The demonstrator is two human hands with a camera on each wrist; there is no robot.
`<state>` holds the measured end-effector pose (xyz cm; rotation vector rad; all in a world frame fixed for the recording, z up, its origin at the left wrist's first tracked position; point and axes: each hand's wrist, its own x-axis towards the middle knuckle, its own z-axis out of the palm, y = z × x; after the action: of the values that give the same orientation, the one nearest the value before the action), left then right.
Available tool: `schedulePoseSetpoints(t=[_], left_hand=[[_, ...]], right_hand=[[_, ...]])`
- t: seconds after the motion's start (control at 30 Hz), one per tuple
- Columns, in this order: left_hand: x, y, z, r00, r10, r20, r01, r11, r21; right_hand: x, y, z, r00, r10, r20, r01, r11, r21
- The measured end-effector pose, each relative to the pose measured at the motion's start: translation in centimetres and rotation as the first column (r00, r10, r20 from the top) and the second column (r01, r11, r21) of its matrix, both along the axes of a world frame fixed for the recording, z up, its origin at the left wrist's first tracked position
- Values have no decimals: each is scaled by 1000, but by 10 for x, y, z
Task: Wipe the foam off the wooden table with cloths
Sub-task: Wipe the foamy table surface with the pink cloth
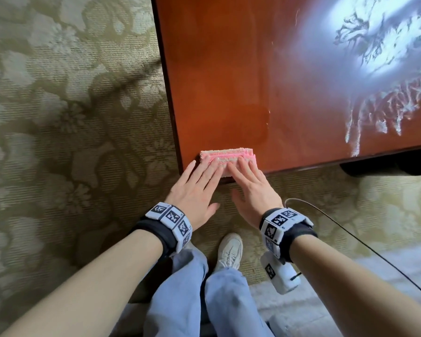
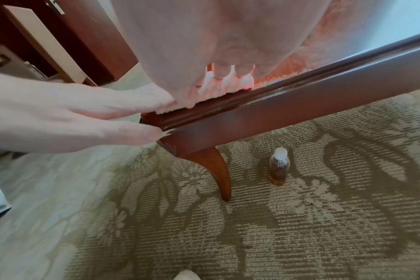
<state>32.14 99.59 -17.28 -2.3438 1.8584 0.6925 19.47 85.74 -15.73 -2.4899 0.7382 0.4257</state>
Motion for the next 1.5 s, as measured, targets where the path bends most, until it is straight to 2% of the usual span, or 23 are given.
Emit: schedulePoseSetpoints(t=[0.17,0.43,0.67,0.87,1.13,1.5], left_hand=[[11,-40,-7,996,-81,46,80,996,42],[16,-90,13,979,-140,150,133,990,54],[30,-95,5,996,-42,-73,50,993,102],[47,-110,2,997,-72,-36,75,994,81],[62,-137,0,999,-35,-16,36,998,58],[69,-160,-5,999,24,21,-25,998,58]], right_hand=[[1,-15,-11,983,-175,-63,178,983,47],[27,-36,-14,945,-307,-110,317,944,87],[31,-41,-18,950,-256,-177,266,963,35],[46,-60,-17,948,-269,-169,280,959,42],[65,-88,-17,951,-279,-130,286,958,33],[79,-122,-16,970,-204,-129,211,977,42]])
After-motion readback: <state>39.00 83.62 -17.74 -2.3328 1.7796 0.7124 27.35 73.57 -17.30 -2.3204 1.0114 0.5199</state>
